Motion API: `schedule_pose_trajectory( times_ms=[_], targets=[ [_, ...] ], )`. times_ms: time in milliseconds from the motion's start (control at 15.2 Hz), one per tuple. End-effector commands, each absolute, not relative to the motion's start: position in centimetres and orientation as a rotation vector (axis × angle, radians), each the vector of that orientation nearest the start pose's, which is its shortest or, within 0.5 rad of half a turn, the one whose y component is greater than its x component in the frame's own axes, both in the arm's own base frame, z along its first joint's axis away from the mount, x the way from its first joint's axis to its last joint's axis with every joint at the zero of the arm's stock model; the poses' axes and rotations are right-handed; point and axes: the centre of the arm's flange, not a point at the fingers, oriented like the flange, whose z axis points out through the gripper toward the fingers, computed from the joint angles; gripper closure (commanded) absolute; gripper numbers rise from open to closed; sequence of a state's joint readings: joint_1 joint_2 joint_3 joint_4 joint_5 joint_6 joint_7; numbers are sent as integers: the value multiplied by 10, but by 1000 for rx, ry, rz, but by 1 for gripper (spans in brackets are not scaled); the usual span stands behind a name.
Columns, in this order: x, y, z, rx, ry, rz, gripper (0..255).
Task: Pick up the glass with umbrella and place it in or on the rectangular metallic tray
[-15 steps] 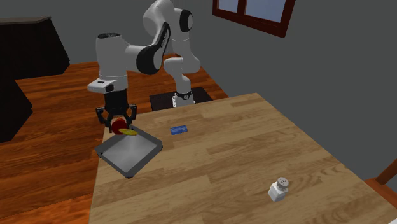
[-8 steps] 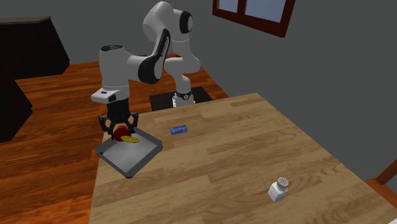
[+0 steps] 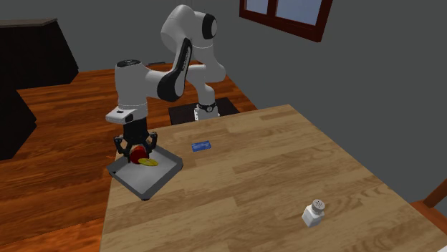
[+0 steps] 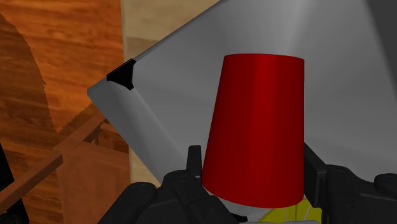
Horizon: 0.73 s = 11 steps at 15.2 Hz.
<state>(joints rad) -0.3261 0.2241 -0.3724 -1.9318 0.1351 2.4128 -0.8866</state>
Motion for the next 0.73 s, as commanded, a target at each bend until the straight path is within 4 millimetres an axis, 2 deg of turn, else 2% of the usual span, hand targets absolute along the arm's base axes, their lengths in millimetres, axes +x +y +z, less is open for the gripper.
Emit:
schedule_pose_trajectory(
  times_ms=[0,198,264,594,660],
  targets=[
    [488,-394,407,-3296,-197,-349,255],
    [488,-394,407,-3296,-197,-349,255],
    [488,-394,407,-3296,-197,-349,0],
    [488,-394,407,-3296,-197,-349,0],
    [486,-392,420,-3296,-197,-349,0]
  ],
)
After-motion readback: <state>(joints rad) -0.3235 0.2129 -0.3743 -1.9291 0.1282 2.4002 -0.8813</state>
